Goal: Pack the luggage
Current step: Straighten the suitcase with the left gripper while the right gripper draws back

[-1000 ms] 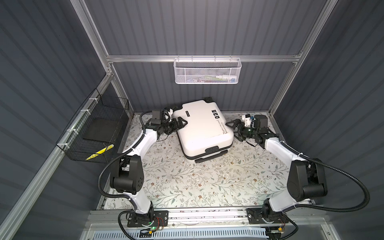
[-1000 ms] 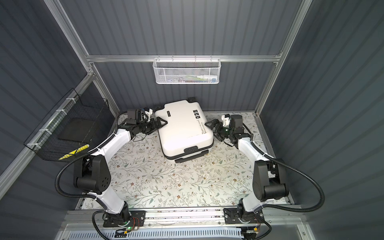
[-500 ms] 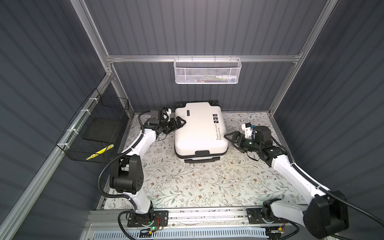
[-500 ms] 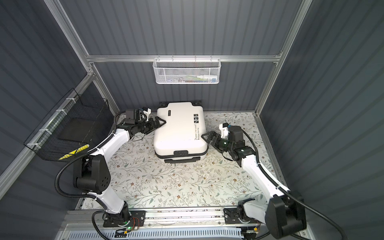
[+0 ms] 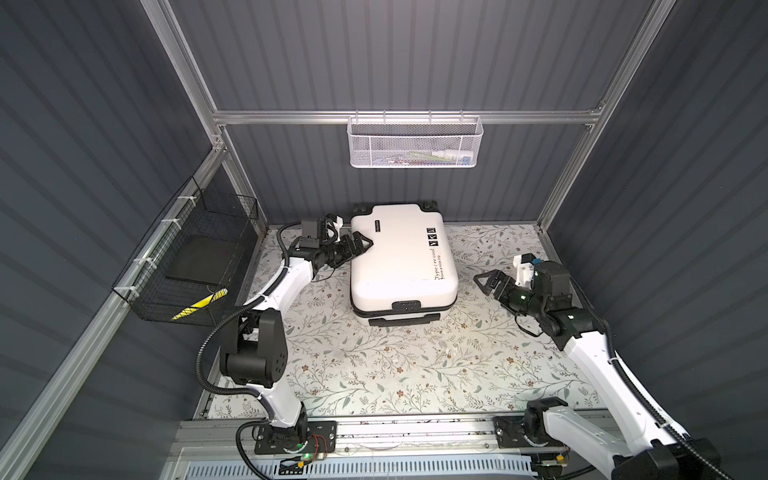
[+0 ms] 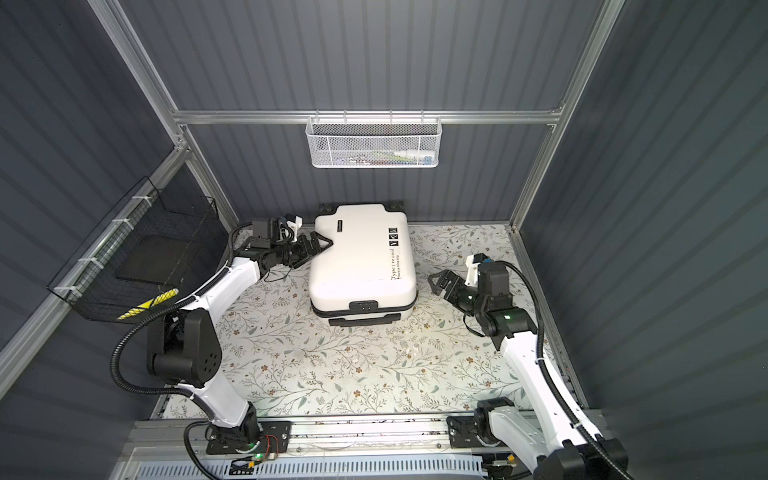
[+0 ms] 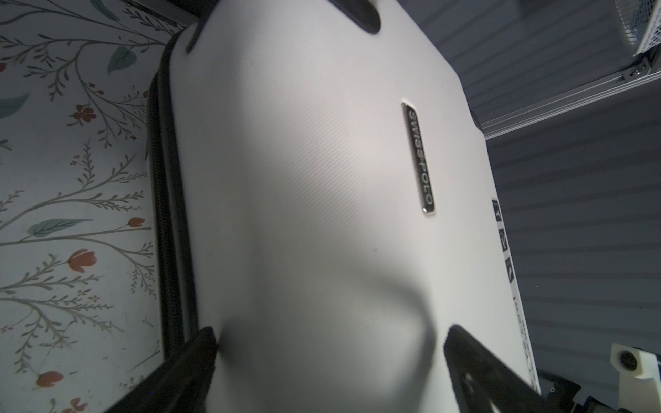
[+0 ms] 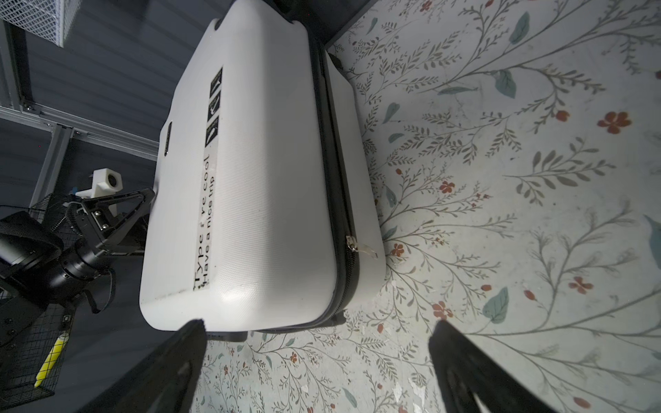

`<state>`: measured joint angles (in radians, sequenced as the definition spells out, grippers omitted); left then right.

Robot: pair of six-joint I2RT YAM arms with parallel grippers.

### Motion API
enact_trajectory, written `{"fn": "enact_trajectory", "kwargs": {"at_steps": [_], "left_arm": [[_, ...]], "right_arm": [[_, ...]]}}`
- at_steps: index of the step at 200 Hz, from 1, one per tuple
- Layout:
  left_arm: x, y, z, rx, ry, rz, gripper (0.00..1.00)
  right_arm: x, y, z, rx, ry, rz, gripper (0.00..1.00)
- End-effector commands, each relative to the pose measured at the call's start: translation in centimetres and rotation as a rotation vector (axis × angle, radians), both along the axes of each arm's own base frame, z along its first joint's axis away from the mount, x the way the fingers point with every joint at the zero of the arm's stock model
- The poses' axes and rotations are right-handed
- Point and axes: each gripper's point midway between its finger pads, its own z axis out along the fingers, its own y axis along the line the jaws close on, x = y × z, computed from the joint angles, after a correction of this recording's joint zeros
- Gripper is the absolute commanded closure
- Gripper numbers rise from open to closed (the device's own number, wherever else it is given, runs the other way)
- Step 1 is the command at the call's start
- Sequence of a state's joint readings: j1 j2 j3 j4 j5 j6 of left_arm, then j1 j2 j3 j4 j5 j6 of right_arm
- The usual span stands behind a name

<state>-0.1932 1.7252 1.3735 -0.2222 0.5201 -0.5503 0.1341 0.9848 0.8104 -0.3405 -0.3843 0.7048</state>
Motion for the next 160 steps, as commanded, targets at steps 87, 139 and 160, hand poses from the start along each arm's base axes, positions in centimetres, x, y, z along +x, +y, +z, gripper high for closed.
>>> {"fn": "enact_trajectory", "kwargs": {"at_steps": [87, 139, 160], "left_arm": [[0.3, -7.5, 3.0, -0.054, -0.045, -0.128, 0.0], [0.0, -5.6, 5.2, 0.006, -0.092, -0.061, 0.0], [-0.9, -4.1, 6.0, 0.038, -0.104, -0.023, 0.0]], "right_arm": [[-0.7, -0.9, 0.0, -0.012, -0.033, 0.029, 0.01], [0.3, -0.8, 0.1, 0.005, -0.009, 0.033, 0.01], [0.6, -0.9, 0.1, 0.004, -0.006, 0.027, 0.01]]}}
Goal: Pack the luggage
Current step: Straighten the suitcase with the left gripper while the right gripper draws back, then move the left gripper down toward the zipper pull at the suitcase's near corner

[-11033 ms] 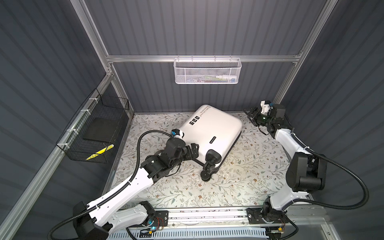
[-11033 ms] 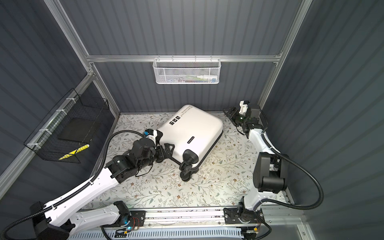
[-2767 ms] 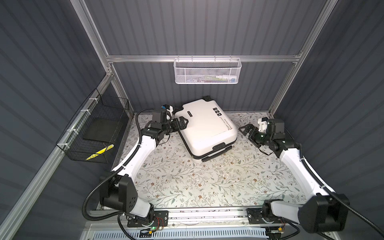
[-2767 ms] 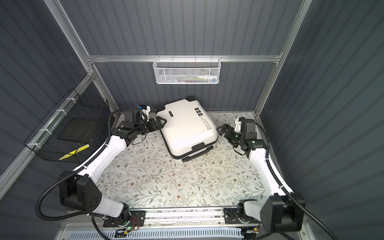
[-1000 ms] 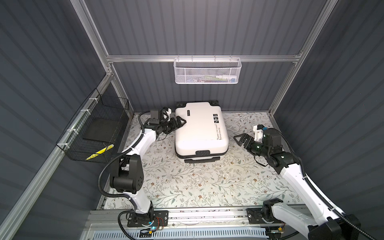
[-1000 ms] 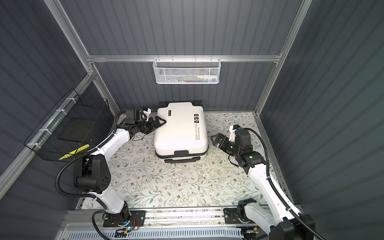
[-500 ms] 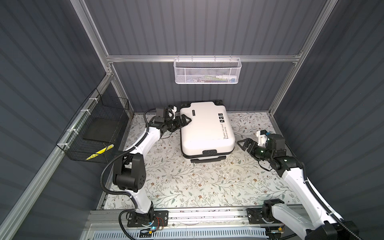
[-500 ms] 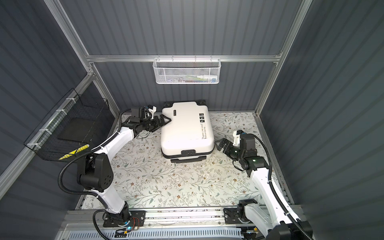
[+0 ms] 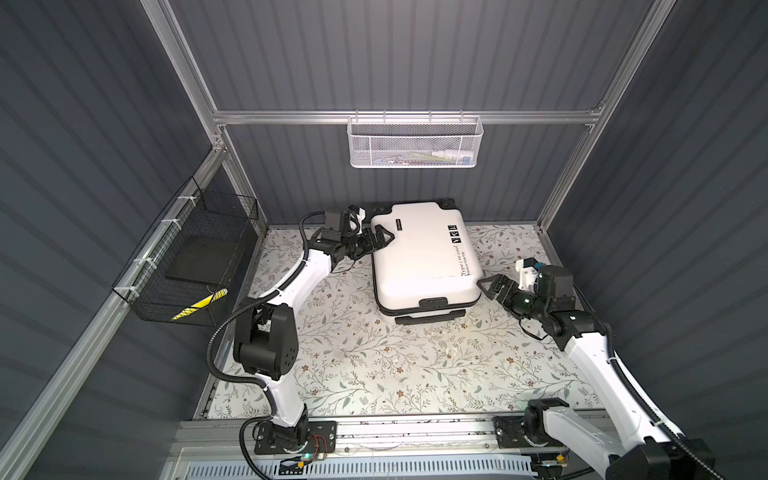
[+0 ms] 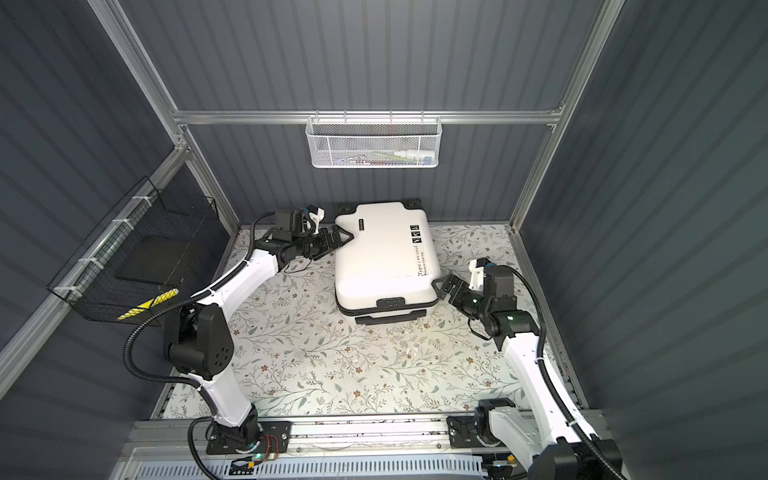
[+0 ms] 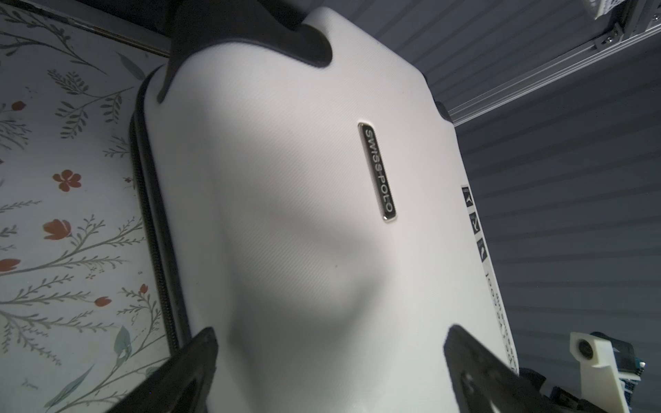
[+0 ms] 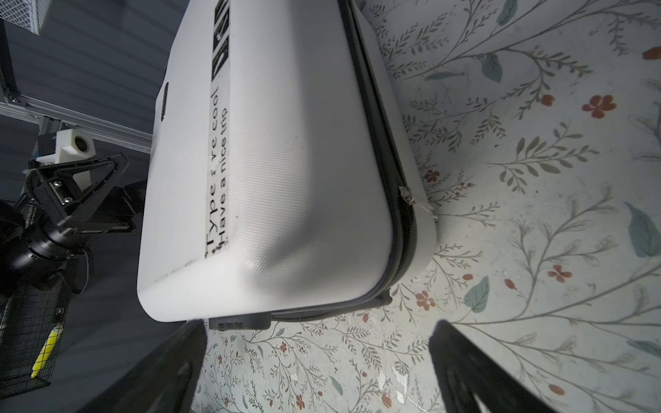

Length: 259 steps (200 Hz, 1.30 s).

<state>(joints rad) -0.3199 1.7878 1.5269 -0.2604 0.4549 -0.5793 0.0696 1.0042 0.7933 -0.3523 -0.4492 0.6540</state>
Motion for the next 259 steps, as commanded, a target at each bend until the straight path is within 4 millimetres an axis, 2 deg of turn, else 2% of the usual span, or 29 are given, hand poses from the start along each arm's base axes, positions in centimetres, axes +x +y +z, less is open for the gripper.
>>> {"fn": "enact_trajectory", "kwargs": {"at_steps": [1, 54, 59, 61, 66, 106, 142, 192, 220, 259], "left_arm": [[-1.3, 1.7, 3.3, 0.03, -0.062, 0.039, 0.0], [-5.0, 7.2, 3.2, 0.21, -0.041, 0.208, 0.0], [-5.2, 7.6, 3.8, 0.219, -0.057, 0.224, 0.0], [-5.6, 7.9, 2.7, 0.237, -0.036, 0.227, 0.0], [-6.1, 8.5, 2.3, 0.258, -0.027, 0.24, 0.0], [-9.4, 11.7, 0.7, 0.386, 0.041, 0.315, 0.0], [-11.7, 12.7, 0.3, 0.397, 0.045, 0.331, 0.0], [-13.1, 13.6, 0.4, 0.36, 0.074, 0.408, 0.0], [-13.8, 14.0, -0.9, 0.403, 0.124, 0.464, 0.0], [-14.2, 13.8, -2.3, 0.466, 0.179, 0.508, 0.0]], "right_arm": [[0.7, 0.2, 1.4, 0.007, -0.034, 0.011, 0.01], [1.7, -0.7, 1.6, -0.044, -0.042, -0.027, 0.01], [1.8, -0.7, 1.6, -0.046, -0.042, -0.025, 0.01], [1.8, -0.7, 1.5, -0.048, -0.041, -0.025, 0.01], [1.9, -0.7, 1.5, -0.046, -0.04, -0.025, 0.01], [2.2, 0.2, 0.6, -0.01, -0.004, 0.015, 0.01], [1.9, 0.7, -0.1, -0.004, 0.001, 0.054, 0.01], [0.7, 0.5, -1.1, -0.044, 0.027, 0.076, 0.01], [-0.4, 0.6, -1.5, -0.039, 0.054, 0.087, 0.01], [-1.2, 0.5, -1.0, -0.038, 0.045, 0.082, 0.01]]}}
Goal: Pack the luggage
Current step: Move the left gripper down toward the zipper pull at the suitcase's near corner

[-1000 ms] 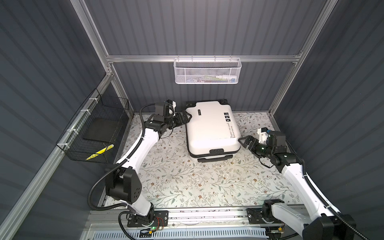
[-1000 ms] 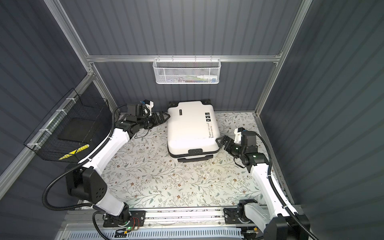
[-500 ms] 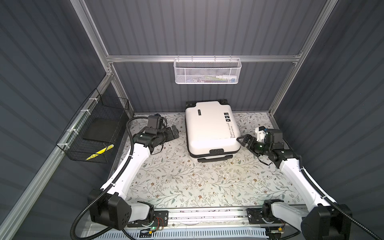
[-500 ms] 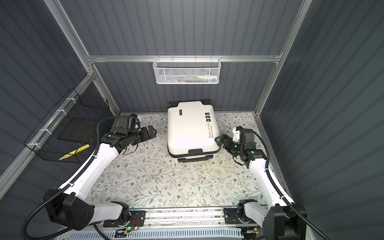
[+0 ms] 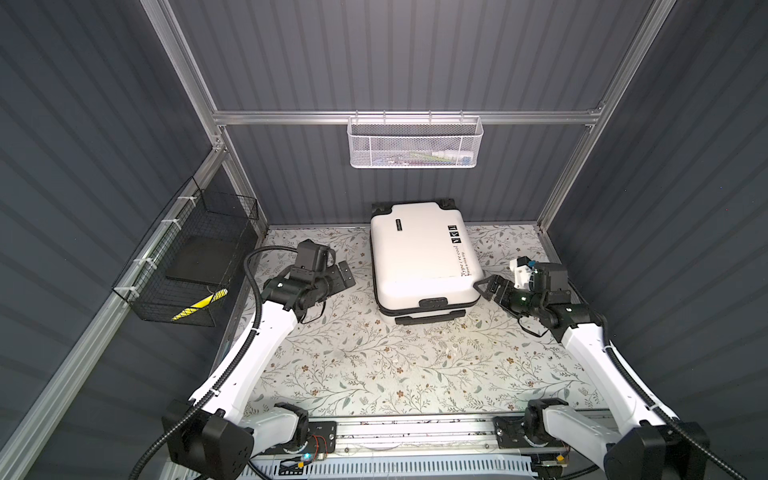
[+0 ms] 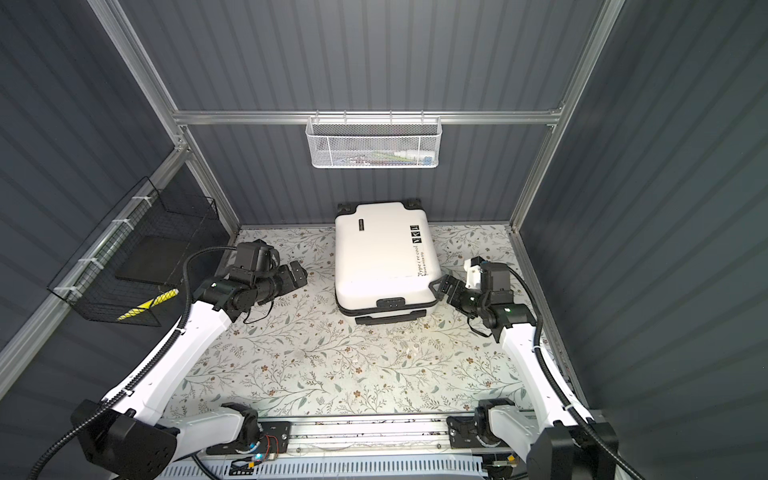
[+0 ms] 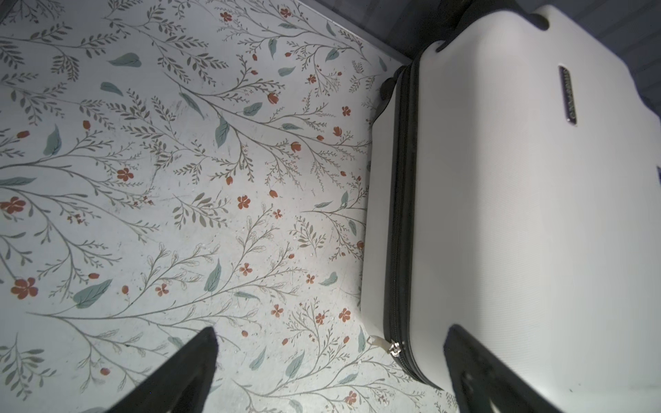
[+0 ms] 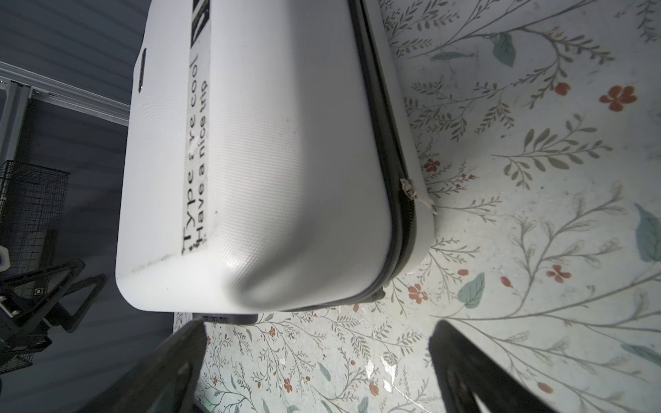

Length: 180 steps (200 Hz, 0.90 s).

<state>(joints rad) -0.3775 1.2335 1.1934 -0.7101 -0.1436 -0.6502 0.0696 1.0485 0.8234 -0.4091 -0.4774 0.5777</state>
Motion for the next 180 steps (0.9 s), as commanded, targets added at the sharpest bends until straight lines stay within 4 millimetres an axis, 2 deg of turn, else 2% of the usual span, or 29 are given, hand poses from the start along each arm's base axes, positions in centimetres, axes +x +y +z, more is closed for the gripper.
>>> {"fn": "enact_trajectory", "kwargs": {"at_steps": [1, 80, 126, 180], "left_arm": [[-0.7, 1.0, -1.6, 0.055, 0.072, 0.079, 0.0], [-1.2, 1.5, -2.6, 0.098, 0.108, 0.101, 0.0], [-1.7, -0.8, -4.1, 0.034, 0.099, -0.05, 0.0], [-2.9, -4.4, -5.2, -0.127, 0.026, -0.231, 0.0]], "right_arm": [[-1.0, 0.1, -0.2, 0.001, 0.012, 0.018, 0.01], [-1.1, 0.6, 0.1, 0.03, 0.008, 0.043, 0.01], [-1.1, 0.5, -0.1, 0.017, 0.017, 0.046, 0.01], [-1.2, 0.5, 1.0, 0.009, 0.005, 0.055, 0.01]]}}
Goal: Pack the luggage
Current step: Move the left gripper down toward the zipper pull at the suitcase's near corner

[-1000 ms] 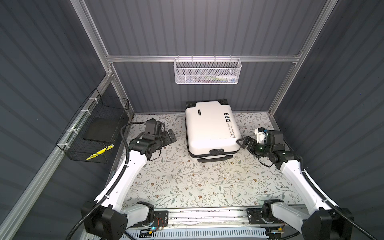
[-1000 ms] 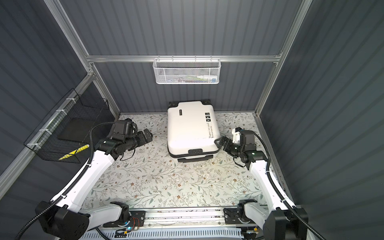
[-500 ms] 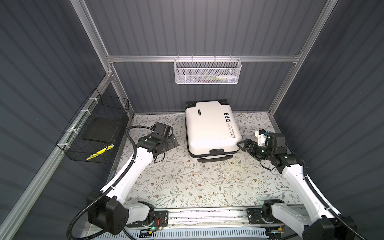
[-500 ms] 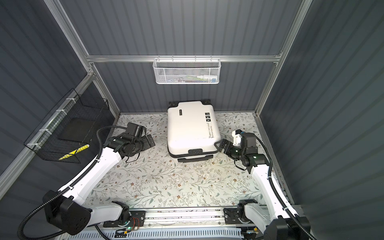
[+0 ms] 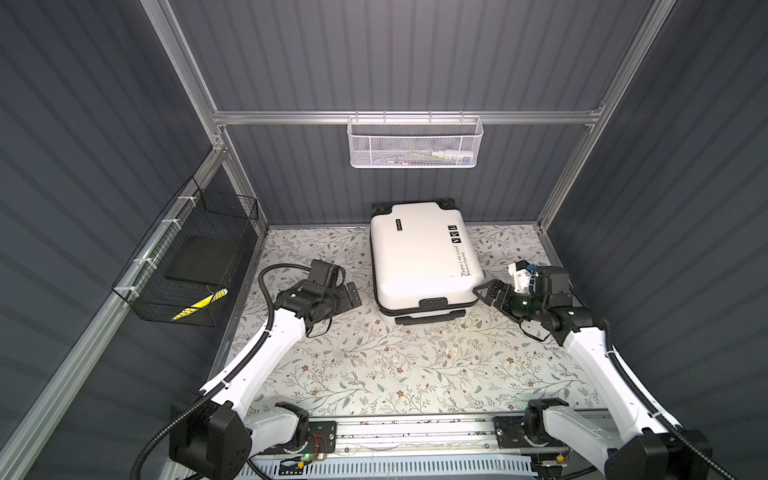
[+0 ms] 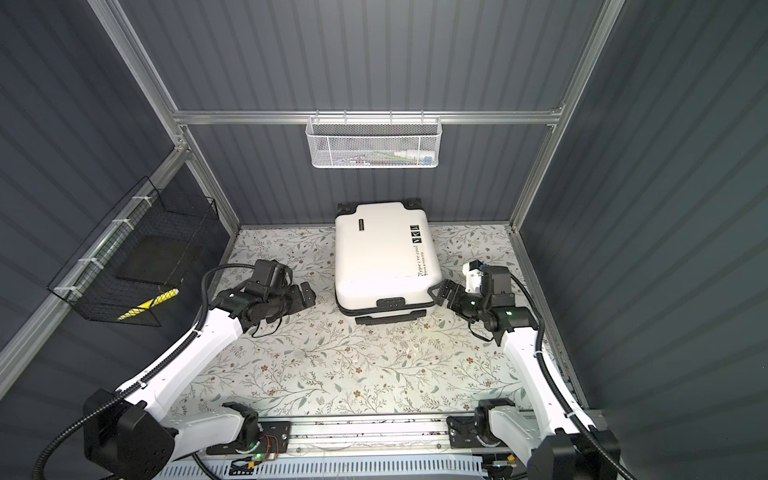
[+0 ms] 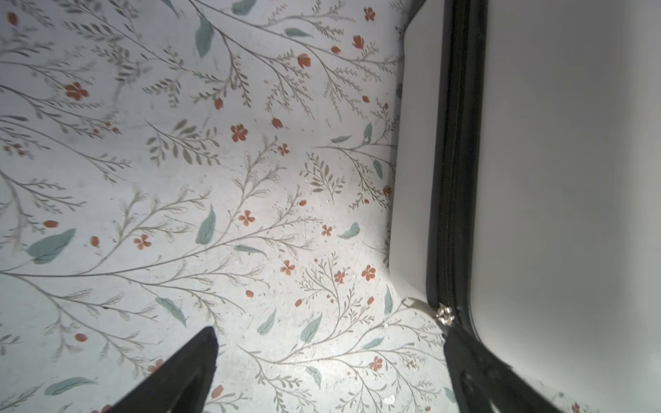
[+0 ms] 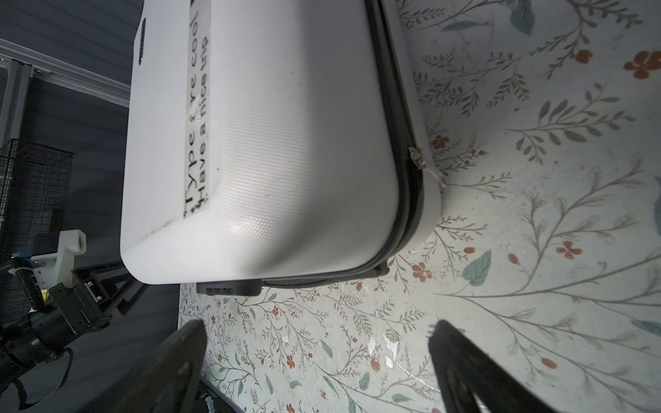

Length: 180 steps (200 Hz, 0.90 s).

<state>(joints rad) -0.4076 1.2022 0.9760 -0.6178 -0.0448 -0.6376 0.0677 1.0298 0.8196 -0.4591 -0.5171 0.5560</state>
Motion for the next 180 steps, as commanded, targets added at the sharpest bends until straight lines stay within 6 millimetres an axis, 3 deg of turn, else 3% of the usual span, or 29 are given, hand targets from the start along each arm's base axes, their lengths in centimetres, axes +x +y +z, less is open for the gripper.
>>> {"fn": "enact_trajectory", "kwargs": {"at_steps": [1, 56, 119, 180], "left_arm": [[-0.1, -2.7, 1.3, -0.114, -0.084, -0.124, 0.0], [-1.2, -4.7, -0.2, -0.18, -0.101, -0.235, 0.0], [-1.7, -6.7, -0.9, -0.217, -0.167, -0.365, 0.0], [-2.9, -7.2, -2.8, -0.166, -0.193, -0.43, 0.01]], "right_arm": [[0.1, 0.0, 1.2, 0.0, -0.021, 0.014, 0.01], [0.9, 0.2, 1.7, 0.06, -0.011, -0.004, 0.01], [2.0, -2.0, 4.1, 0.063, -0.053, -0.077, 0.01], [3.5, -1.9, 5.3, 0.121, -0.064, -0.065, 0.01]]}}
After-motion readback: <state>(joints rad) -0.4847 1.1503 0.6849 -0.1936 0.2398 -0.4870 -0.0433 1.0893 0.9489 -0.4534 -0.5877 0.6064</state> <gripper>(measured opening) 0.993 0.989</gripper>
